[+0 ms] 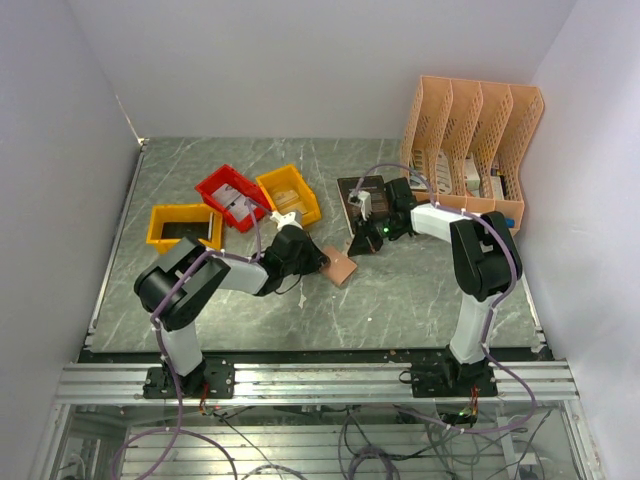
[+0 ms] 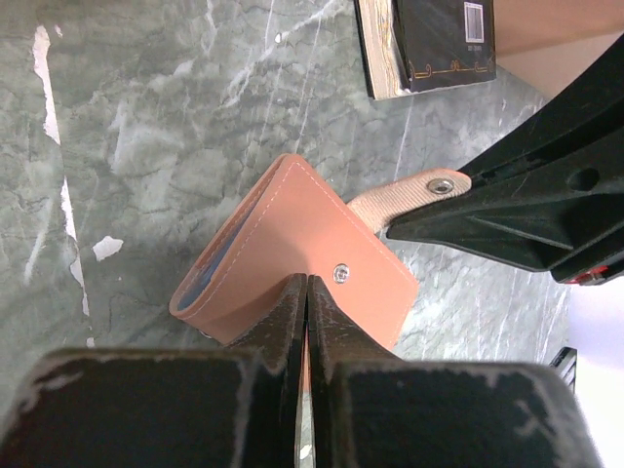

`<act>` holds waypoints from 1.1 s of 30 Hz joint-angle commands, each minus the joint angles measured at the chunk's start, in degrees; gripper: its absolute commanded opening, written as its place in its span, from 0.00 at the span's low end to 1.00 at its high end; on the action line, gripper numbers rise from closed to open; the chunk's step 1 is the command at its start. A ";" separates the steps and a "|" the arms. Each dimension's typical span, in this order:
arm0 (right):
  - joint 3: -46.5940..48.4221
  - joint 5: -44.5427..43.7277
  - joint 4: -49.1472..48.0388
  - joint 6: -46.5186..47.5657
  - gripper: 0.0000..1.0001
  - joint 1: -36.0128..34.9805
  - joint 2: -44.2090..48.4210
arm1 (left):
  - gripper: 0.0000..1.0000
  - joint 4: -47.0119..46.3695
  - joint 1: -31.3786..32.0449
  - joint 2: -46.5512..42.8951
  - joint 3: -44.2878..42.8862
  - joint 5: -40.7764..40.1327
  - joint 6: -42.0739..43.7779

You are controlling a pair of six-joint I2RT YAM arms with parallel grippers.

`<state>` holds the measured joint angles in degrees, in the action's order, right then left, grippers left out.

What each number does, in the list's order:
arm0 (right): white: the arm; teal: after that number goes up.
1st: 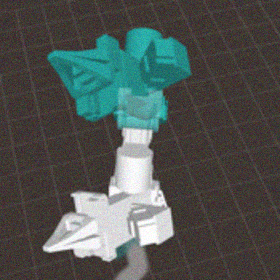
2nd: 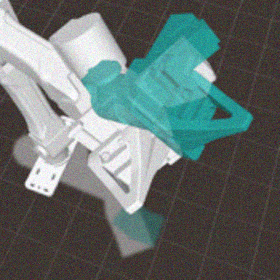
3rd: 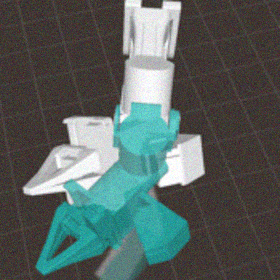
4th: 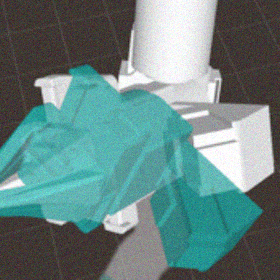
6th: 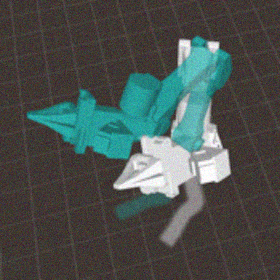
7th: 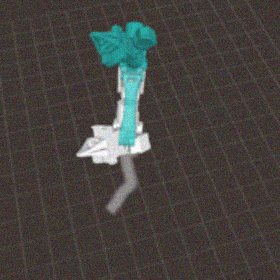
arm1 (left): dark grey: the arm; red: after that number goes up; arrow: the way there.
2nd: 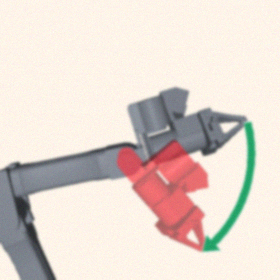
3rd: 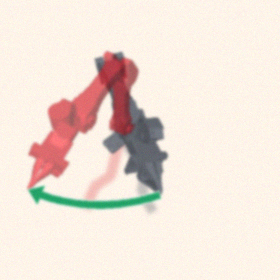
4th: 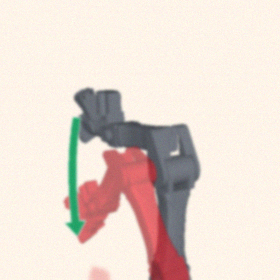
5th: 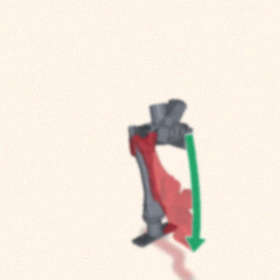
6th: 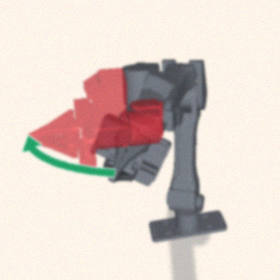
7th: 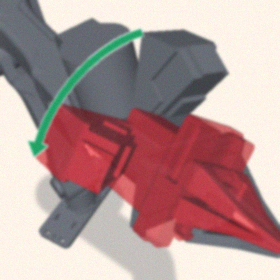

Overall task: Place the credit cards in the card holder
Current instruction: Close the card holder at the center of the board.

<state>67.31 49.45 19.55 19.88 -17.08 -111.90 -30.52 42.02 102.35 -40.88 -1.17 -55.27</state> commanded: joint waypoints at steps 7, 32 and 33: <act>-0.03 -3.16 0.51 6.02 0.15 -3.42 3.27 | 0.07 1.34 -1.47 2.13 1.62 2.14 1.48; -0.12 -5.47 -0.08 12.41 0.54 -3.54 9.04 | 0.07 -0.86 -2.24 3.95 0.65 9.44 1.43; 0.87 -5.84 1.37 13.07 0.53 -4.04 8.31 | 0.07 -0.71 -2.34 4.00 0.57 9.48 1.47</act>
<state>64.42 45.39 16.08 30.48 -19.73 -100.75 -34.46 39.88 104.38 -39.90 6.22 -55.29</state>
